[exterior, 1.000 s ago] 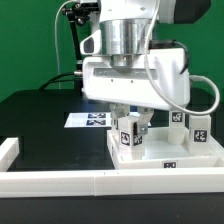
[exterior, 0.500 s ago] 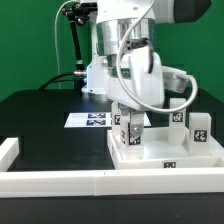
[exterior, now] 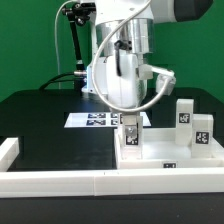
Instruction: Assemble square table
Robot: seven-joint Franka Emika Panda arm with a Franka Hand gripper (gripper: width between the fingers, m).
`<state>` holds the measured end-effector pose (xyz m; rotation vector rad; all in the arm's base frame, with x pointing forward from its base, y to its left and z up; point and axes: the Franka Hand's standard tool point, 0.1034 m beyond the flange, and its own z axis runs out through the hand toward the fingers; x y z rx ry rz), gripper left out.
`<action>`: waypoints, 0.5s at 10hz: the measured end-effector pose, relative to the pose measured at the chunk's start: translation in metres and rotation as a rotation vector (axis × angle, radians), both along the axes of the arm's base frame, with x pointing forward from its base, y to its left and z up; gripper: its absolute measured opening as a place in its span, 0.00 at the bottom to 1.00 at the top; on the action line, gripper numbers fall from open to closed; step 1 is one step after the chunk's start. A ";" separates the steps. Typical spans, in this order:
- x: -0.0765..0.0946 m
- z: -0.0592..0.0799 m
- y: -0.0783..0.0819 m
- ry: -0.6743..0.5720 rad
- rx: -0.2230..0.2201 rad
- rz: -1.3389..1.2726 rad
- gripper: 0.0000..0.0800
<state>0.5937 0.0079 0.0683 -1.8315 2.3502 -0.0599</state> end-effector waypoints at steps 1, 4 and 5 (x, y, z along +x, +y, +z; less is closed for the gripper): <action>0.000 0.000 0.000 -0.001 -0.004 0.030 0.41; -0.003 -0.002 0.000 0.006 -0.014 0.142 0.75; -0.003 -0.002 0.001 0.008 -0.024 0.208 0.80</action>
Offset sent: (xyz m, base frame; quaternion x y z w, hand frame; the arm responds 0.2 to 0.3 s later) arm 0.0020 0.0011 0.0007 -0.0241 0.0024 -0.0419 0.9988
